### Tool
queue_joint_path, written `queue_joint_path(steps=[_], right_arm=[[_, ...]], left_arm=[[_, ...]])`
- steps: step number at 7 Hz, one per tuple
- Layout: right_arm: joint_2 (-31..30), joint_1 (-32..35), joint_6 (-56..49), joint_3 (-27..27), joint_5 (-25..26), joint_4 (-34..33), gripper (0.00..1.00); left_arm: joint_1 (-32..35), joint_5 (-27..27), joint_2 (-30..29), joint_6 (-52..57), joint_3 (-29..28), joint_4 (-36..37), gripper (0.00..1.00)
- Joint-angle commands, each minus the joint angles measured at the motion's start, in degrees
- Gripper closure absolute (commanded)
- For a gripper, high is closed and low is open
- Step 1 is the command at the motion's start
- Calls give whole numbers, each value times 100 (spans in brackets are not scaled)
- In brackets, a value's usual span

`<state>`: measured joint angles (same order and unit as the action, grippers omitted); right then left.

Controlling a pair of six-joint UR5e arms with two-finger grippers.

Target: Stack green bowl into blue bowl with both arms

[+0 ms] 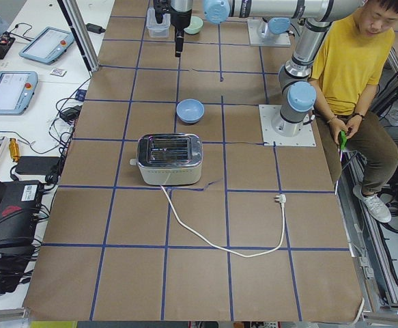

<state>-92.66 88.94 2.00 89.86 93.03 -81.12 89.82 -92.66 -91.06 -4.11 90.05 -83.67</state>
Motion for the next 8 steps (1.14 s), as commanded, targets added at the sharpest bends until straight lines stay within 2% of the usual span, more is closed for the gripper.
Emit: queue_joint_path(steps=[1,8], right_arm=[[-6,0,-7,5,5,-9,0],[-6,-9,2,23,31,52,0]], left_arm=[[-9,-33,18,24,12,-17,0],[-26,-42,-69,-2,-84,-325,0]])
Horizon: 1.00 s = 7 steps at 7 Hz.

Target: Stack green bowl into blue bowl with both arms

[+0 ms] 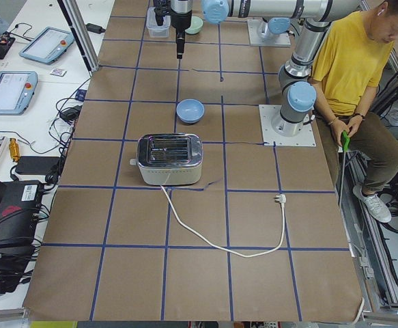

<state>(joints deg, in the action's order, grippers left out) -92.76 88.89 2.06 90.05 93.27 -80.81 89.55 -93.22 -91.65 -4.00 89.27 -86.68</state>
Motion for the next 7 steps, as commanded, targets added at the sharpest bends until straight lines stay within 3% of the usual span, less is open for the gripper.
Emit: queue_joint_path(steps=[1,5,7], right_arm=[[-5,-3,-4,3,7,30,0],[4,-3,-3,3,7,109,0],[135,-73,-83,38,-19,-423,0]], left_arm=[[1,14,7,-13,20,-25,0],[1,32,51,-4,55,-16,0],[1,40,60,-4,73,-16,0]])
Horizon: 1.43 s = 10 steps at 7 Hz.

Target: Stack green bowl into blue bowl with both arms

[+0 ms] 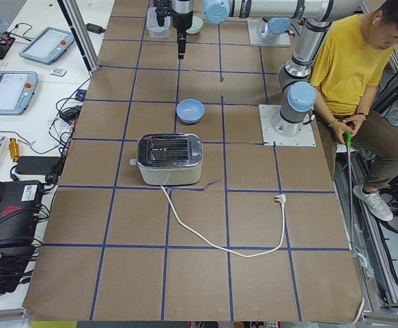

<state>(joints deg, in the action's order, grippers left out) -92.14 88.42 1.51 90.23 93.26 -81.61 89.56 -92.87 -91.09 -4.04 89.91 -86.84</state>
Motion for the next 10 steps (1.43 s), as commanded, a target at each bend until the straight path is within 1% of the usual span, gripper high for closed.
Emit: queue_joint_path(steps=[1,3,4,5,6,7,8,9,10], right_arm=[[473,-53,-28,222,-1,-590,0],[1046,-141,-97,660,95,-1965,0],[1092,-220,-229,1107,139,-2425,0],[1093,-351,-543,1686,235,-3421,0],[1101,-457,-564,2283,210,-4188,0],[1136,-466,-494,2567,193,-4648,0],[1267,-467,-494,2622,184,-4679,0],[1364,-467,-494,2623,158,-4688,0],[1496,-467,-494,2623,157,-4697,0]], left_arm=[[0,6,4,0,18,0,0],[0,6,4,9,18,0,0],[0,6,4,9,18,0,0],[0,6,4,18,26,0,0],[0,6,4,9,27,0,0],[0,-3,4,18,27,-9,0],[-35,-29,4,61,96,-17,0],[-279,-20,-5,845,340,70,0],[-690,-20,56,1235,734,279,0]])
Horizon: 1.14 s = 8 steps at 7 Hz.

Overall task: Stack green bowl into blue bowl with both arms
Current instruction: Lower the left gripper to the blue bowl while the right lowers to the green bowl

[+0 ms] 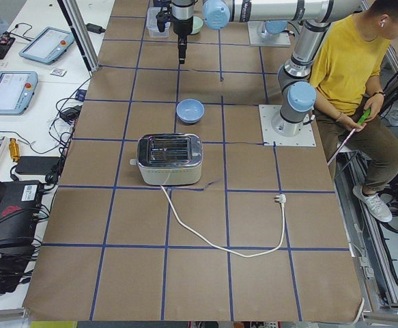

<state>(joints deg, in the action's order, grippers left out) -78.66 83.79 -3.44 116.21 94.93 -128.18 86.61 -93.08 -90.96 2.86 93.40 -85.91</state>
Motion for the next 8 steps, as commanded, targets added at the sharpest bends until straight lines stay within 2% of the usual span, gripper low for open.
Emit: queue_joint_path(steps=[1,3,4,5,6,7,8], right_arm=[[175,-3,1,33,8,-40,0],[341,-3,1,33,-1,-171,0],[403,-3,-7,33,25,-172,0],[421,-3,-8,33,43,-172,10],[482,-3,-8,33,52,-172,29],[483,-3,-8,33,52,-155,59],[483,-3,1,24,60,-154,93]], left_arm=[[-713,17,17,802,798,624,0],[-1267,9,-272,1313,1712,1887,0],[-1339,17,-412,1392,1977,2207,0],[-1340,9,-701,1506,2232,2776,0],[-1349,17,-912,1525,2374,2947,0],[-1349,-52,-1097,1551,2350,2931,0],[-1349,-61,-1247,1569,2384,2939,8]])
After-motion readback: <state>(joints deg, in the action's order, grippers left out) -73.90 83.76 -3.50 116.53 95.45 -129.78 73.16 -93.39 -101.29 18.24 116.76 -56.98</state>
